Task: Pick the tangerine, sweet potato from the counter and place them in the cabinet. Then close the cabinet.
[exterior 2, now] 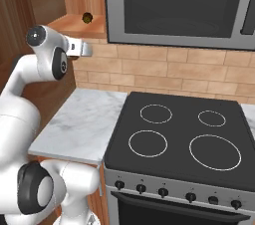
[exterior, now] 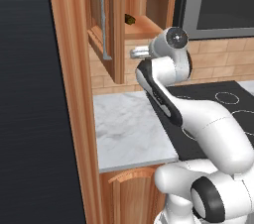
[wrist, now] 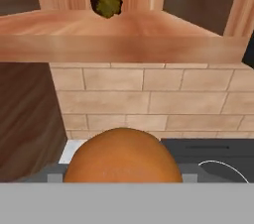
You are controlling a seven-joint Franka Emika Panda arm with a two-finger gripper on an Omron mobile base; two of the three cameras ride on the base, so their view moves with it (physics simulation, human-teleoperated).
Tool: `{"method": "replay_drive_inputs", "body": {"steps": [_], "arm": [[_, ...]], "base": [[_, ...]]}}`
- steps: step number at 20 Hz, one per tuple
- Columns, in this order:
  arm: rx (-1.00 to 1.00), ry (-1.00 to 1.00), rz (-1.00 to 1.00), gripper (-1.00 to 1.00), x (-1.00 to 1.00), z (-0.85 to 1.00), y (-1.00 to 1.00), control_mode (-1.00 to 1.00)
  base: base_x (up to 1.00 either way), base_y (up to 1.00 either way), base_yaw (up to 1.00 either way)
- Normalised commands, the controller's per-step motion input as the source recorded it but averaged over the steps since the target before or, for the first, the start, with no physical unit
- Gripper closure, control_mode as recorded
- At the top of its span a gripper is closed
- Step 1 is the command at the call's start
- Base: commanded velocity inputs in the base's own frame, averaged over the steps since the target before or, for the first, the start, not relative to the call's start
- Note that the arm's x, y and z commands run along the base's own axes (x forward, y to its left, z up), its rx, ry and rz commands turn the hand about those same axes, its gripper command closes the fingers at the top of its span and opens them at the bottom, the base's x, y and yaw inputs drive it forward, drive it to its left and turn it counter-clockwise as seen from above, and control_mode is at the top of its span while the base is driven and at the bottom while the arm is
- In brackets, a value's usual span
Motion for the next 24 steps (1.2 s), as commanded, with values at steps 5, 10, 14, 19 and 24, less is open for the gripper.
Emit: {"method": "replay_drive_inputs", "body": {"steps": [5,10,14,19,24], "arm": [[0.05,-0.15,0.00,1.00,0.00,0.61,0.00,-1.00],[0.06,-0.13,0.00,1.00,0.01,0.61,0.00,-1.00],[0.07,-0.05,0.02,1.00,0.24,0.36,0.00,-1.00],[0.09,0.00,0.03,1.00,0.51,0.11,0.00,-1.00],[0.06,0.00,0.02,1.00,0.67,0.00,0.01,-1.00]], "base": [[0.00,0.00,0.00],[0.00,0.00,0.00],[0.00,0.00,0.00],[0.00,0.00,0.00],[0.00,0.00,0.00]]}}
